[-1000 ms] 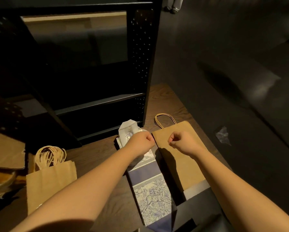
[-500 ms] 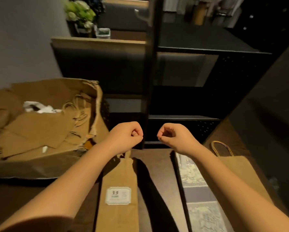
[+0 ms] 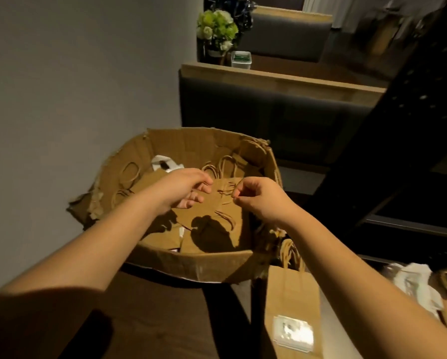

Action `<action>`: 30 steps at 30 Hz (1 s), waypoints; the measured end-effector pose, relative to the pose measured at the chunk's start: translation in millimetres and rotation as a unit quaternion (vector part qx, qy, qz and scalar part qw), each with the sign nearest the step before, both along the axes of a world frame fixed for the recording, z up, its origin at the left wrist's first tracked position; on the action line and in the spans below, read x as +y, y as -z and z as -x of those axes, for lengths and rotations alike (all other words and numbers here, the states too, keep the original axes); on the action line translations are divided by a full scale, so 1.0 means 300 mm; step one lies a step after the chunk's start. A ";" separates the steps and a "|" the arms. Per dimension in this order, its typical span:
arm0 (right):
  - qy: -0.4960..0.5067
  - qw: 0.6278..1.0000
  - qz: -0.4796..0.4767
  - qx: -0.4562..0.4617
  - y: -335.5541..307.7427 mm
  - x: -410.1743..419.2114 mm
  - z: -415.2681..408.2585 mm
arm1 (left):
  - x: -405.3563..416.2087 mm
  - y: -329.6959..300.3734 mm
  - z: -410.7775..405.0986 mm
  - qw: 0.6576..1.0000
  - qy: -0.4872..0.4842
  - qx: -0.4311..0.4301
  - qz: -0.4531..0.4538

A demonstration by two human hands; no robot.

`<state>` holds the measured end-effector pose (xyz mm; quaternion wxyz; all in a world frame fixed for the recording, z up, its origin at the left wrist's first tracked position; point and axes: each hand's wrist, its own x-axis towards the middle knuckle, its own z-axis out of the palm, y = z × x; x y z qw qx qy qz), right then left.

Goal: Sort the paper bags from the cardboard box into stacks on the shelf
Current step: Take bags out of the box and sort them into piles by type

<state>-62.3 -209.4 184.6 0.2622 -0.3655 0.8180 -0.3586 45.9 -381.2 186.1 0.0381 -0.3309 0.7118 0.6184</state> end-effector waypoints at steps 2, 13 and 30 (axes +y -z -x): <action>-0.026 0.998 -0.057 -0.003 0.040 -0.120 -0.001 | -0.104 0.043 -0.013 0.993 -0.049 -0.020 -0.101; 0.094 0.964 -0.244 -0.053 0.375 -0.366 0.050 | -0.354 0.321 0.011 0.827 0.328 -0.258 0.376; 0.292 0.944 -0.142 -0.052 0.403 -0.294 0.145 | -0.333 0.408 0.050 0.719 0.445 -0.252 0.472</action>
